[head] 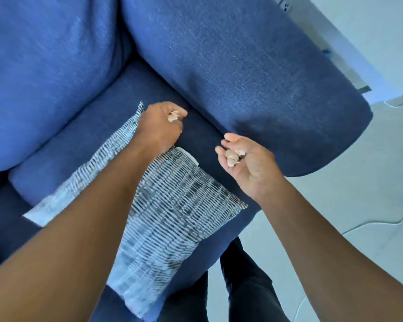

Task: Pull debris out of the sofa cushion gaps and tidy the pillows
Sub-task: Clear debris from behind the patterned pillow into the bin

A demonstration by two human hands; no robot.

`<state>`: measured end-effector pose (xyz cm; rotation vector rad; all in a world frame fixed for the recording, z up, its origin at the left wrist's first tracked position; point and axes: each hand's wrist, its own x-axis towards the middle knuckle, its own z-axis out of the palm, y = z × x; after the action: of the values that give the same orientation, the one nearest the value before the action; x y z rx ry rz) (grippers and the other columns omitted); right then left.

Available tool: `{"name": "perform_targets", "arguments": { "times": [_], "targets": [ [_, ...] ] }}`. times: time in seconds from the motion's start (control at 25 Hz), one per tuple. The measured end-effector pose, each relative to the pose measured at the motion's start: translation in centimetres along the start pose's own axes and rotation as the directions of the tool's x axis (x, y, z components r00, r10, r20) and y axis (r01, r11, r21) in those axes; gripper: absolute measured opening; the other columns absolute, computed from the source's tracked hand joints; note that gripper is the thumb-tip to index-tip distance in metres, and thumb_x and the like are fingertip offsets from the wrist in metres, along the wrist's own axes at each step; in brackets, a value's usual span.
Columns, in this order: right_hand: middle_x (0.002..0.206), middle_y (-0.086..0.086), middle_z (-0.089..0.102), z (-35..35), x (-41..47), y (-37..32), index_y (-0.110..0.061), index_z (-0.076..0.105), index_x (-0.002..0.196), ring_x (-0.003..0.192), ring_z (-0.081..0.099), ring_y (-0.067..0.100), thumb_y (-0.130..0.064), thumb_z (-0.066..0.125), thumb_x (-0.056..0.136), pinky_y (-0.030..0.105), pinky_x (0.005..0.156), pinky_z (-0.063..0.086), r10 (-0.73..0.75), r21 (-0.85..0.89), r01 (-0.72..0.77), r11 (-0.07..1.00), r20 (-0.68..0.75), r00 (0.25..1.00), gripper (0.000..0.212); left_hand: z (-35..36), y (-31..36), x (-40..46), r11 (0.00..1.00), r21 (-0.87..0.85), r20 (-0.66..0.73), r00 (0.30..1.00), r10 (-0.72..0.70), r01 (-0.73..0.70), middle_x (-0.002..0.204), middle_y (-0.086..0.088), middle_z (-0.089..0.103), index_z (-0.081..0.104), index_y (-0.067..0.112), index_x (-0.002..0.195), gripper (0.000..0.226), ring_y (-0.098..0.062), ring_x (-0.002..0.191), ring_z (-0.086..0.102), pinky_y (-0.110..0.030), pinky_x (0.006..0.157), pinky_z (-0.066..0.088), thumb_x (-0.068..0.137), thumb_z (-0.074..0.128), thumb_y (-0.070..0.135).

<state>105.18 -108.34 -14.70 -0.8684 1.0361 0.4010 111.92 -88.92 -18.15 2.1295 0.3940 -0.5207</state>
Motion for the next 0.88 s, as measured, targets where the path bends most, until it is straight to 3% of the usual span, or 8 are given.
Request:
{"name": "perform_targets", "arguments": {
  "times": [0.08,0.16,0.4,0.52,0.68,0.88],
  "targets": [
    [0.104,0.022,0.067,1.6,-3.7,-1.5,0.009,0.069,0.107,0.094,0.07,0.037,0.009,0.045,0.091,0.042,0.084,0.06,0.053,0.093,-0.065,0.993,0.129,0.99,0.028,-3.4,1.1,-5.3,0.964,-0.258,-0.005,0.998,-0.059,0.055,0.104,-0.005,0.073,0.072,0.014,0.105,0.034,-0.013,0.076,0.073,-0.03,0.077,0.063,0.091,0.051,-0.008],
    [0.113,0.025,0.064,2.9,-7.2,-2.7,0.011,0.067,0.109,0.102,0.067,0.042,0.014,0.037,0.089,0.044,0.089,0.059,0.065,0.085,-0.087,0.993,0.235,0.97,0.036,-6.6,1.9,-10.1,0.931,-0.363,-0.019,0.998,-0.053,0.043,0.109,-0.009,0.073,0.072,0.008,0.109,0.032,-0.016,0.078,0.076,-0.032,0.076,0.064,0.095,0.049,-0.01],
    [0.109,0.028,0.07,6.1,-18.0,-3.5,0.014,0.066,0.11,0.109,0.072,0.038,0.022,0.045,0.091,0.037,0.094,0.06,0.005,-0.214,0.087,0.973,0.398,0.917,0.029,-13.8,3.1,-23.5,0.816,-0.578,-0.185,0.972,-0.146,0.013,0.101,-0.004,0.078,0.067,0.013,0.114,0.018,-0.027,0.076,0.077,-0.04,0.07,0.064,0.102,0.056,0.007],
    [0.114,0.033,0.07,7.5,-22.4,-2.1,0.015,0.067,0.111,0.111,0.071,0.039,0.021,0.049,0.092,0.037,0.094,0.059,0.059,-0.365,0.147,0.919,0.497,0.866,0.027,-16.7,2.5,-29.9,0.771,-0.636,-0.289,0.935,-0.206,-0.027,0.096,-0.005,0.078,0.068,0.012,0.115,0.016,-0.026,0.07,0.076,-0.038,0.067,0.064,0.101,0.06,0.011],
    [0.119,0.034,0.068,10.5,-26.6,1.3,0.015,0.065,0.115,0.108,0.072,0.039,0.021,0.049,0.092,0.034,0.09,0.061,0.192,-0.53,0.196,0.825,0.589,0.785,0.028,-18.9,1.4,-37.7,0.711,-0.691,-0.463,0.834,-0.299,-0.129,0.087,-0.01,0.076,0.071,0.011,0.115,0.018,-0.018,0.06,0.068,-0.036,0.065,0.063,0.099,0.062,0.009],
    [0.117,0.031,0.07,13.3,-34.1,7.9,0.012,0.065,0.113,0.105,0.074,0.038,0.019,0.05,0.093,0.034,0.086,0.062,0.364,-0.646,0.291,0.706,0.683,0.633,0.026,-18.8,-0.8,-49.5,0.624,-0.742,-0.617,0.615,-0.492,-0.245,0.097,-0.013,0.077,0.065,0.006,0.118,0.019,-0.016,0.066,0.069,-0.034,0.067,0.064,0.1,0.061,0.009]
  ]
}}
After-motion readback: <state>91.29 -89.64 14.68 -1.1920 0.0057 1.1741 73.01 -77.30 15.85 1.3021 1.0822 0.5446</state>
